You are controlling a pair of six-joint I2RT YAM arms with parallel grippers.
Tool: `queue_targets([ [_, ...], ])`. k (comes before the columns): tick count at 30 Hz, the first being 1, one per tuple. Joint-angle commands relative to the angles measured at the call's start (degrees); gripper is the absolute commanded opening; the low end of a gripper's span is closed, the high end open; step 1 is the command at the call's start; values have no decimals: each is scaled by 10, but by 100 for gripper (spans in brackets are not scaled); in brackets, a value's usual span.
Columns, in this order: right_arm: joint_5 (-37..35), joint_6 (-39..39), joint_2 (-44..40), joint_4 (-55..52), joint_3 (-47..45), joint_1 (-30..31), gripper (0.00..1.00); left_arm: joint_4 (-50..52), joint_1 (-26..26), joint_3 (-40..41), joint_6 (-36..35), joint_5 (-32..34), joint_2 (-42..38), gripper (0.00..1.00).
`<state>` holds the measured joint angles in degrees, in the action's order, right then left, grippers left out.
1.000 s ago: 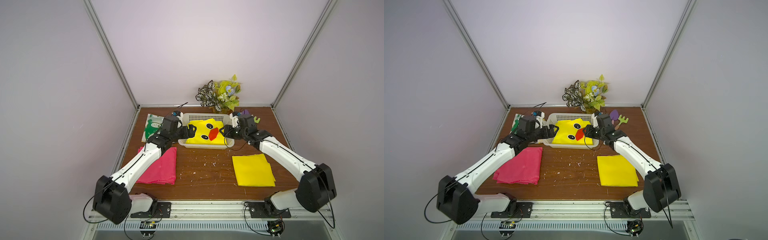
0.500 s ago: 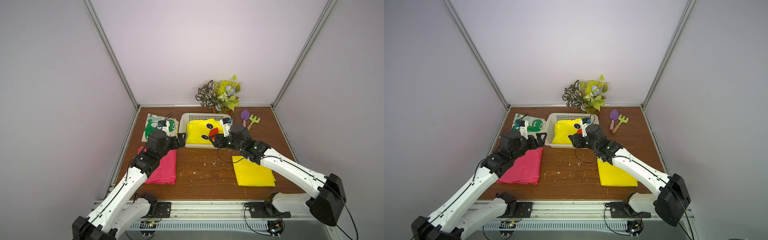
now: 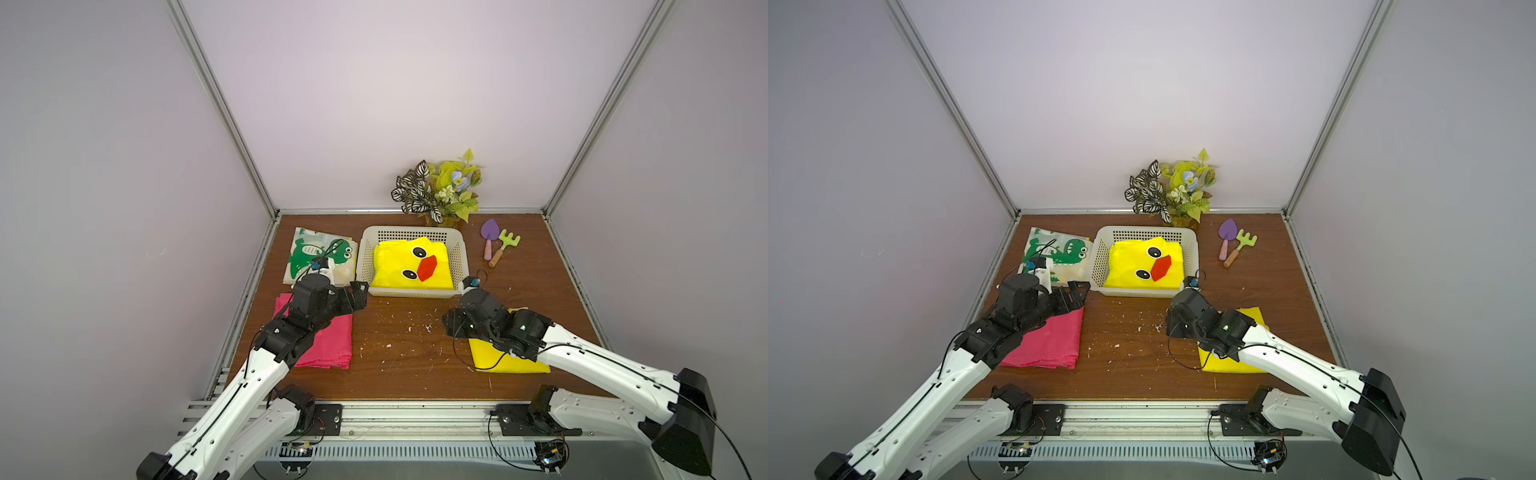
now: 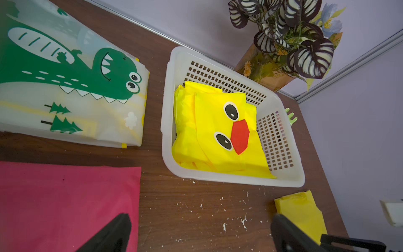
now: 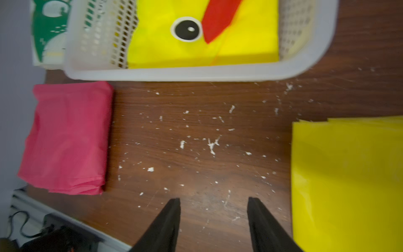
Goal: Put the folded raincoat in the basket
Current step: Move the raincoat to the center of the board.
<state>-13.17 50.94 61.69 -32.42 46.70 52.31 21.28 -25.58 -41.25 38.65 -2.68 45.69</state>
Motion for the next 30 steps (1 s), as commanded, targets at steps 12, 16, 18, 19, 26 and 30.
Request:
queue_targets([
  [12, -24, 99, -16, -82, -95, -21, 67, 9, -60, 28, 50, -23, 5, 99],
  [16, 15, 68, -31, -33, -128, -57, 67, 9, -61, 33, 51, -36, 1, 99],
  [18, 26, 53, -29, -22, -133, -73, 67, 10, -61, 34, 51, -41, 1, 99],
  [19, 29, 47, -26, -19, -133, -78, 67, 9, -61, 34, 51, -44, 1, 99],
  [26, 75, 5, 27, 31, -140, -99, 63, 9, -61, 27, 43, -48, 10, 99],
  [30, 110, -1, 63, 47, -145, -99, 61, 9, -61, 21, 40, -48, 18, 99],
])
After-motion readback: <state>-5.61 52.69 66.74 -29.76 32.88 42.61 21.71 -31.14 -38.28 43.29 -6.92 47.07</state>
